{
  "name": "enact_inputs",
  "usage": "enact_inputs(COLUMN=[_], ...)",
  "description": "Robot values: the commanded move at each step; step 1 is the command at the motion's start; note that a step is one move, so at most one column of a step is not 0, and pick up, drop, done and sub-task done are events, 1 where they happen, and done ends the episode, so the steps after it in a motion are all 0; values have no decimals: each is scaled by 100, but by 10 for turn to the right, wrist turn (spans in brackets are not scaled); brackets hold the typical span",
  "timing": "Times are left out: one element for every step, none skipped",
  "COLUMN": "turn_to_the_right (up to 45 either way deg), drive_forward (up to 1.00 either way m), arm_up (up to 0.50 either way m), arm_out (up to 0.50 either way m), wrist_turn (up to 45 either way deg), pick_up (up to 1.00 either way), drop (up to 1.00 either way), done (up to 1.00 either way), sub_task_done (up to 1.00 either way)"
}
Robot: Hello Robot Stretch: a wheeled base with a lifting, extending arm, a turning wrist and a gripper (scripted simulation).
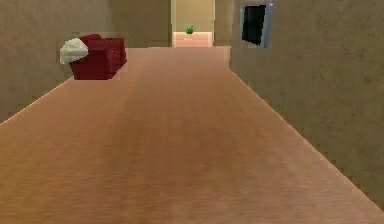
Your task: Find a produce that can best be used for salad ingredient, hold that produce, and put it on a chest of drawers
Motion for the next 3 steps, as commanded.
enact_inputs(turn_to_the_right=[0, 0, 0], drive_forward=[100, 100, 100], arm_up=[0, 0, 0], arm_out=[0, 0, 0], wrist_turn=[0, 0, 0], pick_up=[0, 0, 0], drop=[0, 0, 0], done=[0, 0, 0], sub_task_done=[0, 0, 0])
